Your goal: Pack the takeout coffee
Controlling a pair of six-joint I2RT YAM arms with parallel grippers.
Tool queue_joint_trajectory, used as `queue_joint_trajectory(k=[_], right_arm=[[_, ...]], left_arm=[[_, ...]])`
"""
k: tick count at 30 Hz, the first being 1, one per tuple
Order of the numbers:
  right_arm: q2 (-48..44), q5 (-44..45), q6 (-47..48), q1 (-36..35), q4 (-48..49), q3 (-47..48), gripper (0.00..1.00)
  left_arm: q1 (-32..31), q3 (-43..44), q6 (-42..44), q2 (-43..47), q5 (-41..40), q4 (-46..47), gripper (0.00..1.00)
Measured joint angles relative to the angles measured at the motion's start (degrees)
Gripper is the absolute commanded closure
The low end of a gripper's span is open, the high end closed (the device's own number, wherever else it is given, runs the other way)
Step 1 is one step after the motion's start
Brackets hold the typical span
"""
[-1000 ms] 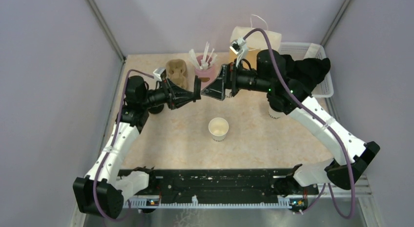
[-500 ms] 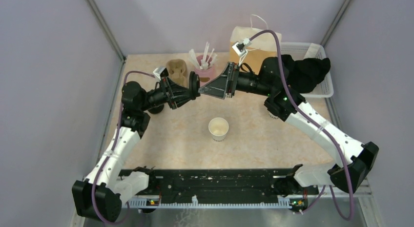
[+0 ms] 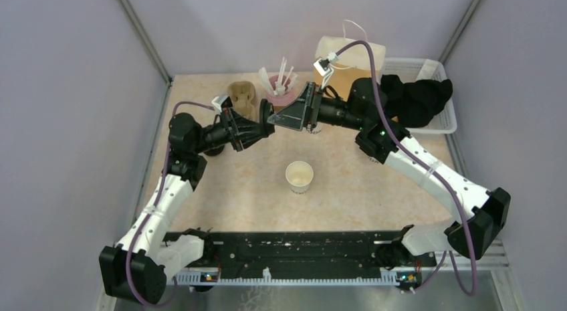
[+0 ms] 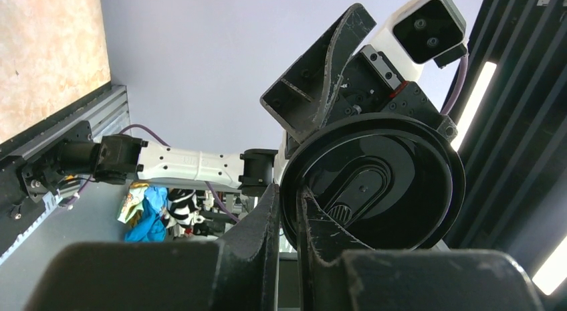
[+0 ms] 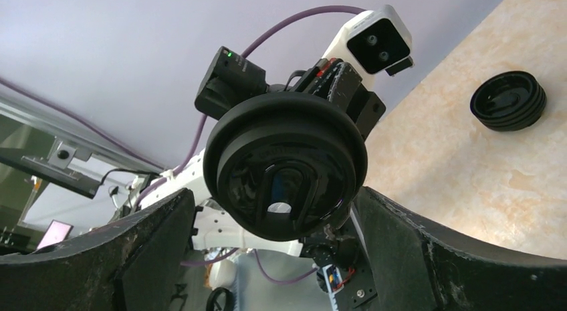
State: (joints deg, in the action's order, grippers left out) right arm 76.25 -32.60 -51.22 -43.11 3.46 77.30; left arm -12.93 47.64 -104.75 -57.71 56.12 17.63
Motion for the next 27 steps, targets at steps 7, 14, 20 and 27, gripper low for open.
queue_joint_trajectory(k=[7, 14, 20, 27], right_arm=[[1.42, 0.02, -0.55, 0.0, 0.31, 0.0, 0.21], [2.27, -0.07, -1.53, -0.15, 1.64, 0.02, 0.25], [2.49, -0.11, -1.88, -0.17, 2.1, 0.02, 0.23], [2.84, -0.02, -1.53, -0.17, 1.62, 0.04, 0.24]], left_arm=[[-0.15, -0.2, -0.15, 0.0, -0.04, 0.02, 0.84], [-0.24, -0.31, -0.17, 0.0, -0.31, 0.02, 0.84], [-0.26, -0.46, -0.2, 0.0, -0.61, 0.15, 0.84], [-0.37, -1.16, -0.13, 0.02, -1.14, -0.11, 0.84]])
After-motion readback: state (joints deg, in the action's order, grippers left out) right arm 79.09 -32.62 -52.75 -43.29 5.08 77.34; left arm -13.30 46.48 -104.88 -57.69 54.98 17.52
